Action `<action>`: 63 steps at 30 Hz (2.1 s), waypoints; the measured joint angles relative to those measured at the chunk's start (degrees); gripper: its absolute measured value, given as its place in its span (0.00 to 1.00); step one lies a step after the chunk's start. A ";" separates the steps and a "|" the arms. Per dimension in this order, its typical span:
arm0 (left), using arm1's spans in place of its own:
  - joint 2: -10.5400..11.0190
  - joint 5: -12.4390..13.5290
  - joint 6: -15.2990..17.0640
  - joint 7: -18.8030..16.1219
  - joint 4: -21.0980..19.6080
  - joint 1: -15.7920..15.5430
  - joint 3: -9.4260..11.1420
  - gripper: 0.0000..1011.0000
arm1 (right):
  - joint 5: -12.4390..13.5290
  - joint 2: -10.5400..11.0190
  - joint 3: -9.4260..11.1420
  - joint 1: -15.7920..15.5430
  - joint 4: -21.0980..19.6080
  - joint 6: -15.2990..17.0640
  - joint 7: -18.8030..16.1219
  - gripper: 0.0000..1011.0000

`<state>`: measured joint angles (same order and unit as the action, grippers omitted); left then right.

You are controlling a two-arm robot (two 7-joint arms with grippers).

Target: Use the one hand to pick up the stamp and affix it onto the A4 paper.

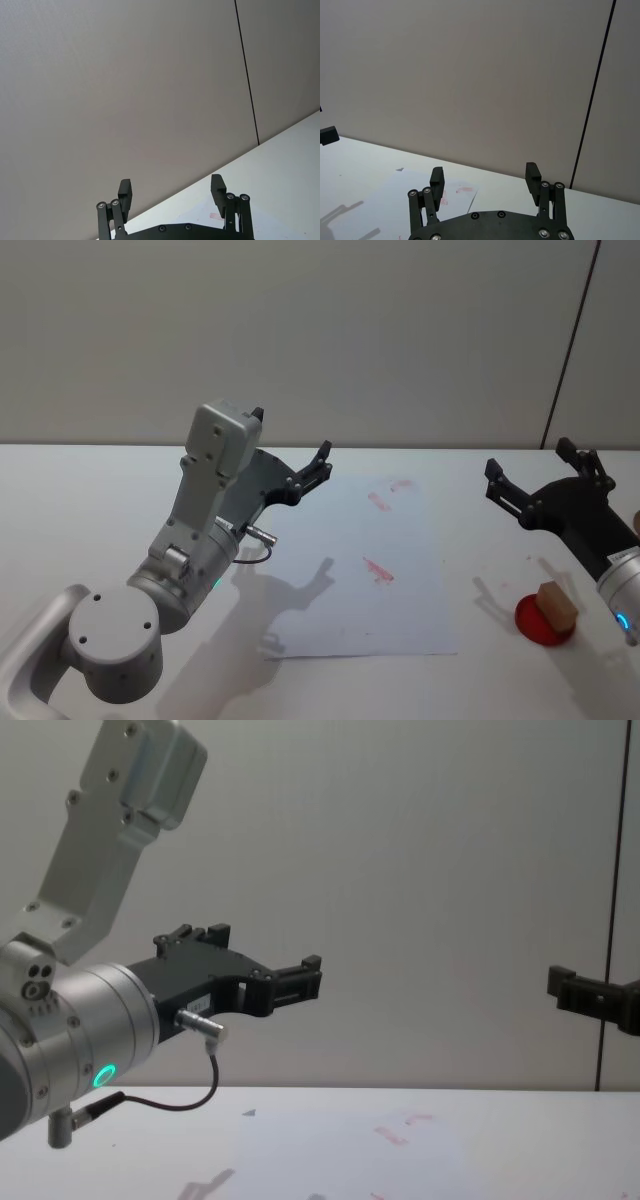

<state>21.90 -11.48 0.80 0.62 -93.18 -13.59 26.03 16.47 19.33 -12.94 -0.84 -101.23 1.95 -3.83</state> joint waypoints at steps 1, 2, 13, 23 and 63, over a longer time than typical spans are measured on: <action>0.00 0.00 0.00 0.00 0.00 0.00 0.00 0.99 | 0.00 0.00 0.00 0.00 0.00 0.00 0.00 0.99; 0.00 0.00 0.00 0.00 0.00 0.00 0.00 0.99 | 0.00 0.00 0.00 0.00 0.00 0.00 0.00 0.99; 0.00 0.00 0.00 0.00 0.00 0.00 0.00 0.99 | 0.00 0.00 0.00 0.00 0.00 0.00 0.00 0.99; 0.00 0.00 0.00 0.00 0.00 0.00 0.00 0.99 | 0.00 0.00 0.00 0.00 0.00 0.00 0.00 0.99; -0.01 0.00 0.00 0.00 0.00 0.00 0.00 0.99 | 4.71 5.48 2.84 -7.69 -5.56 3.92 1.90 0.99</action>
<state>21.89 -11.48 0.80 0.63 -93.17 -13.59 26.03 21.18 24.82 -10.10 -8.52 -106.80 5.87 -1.93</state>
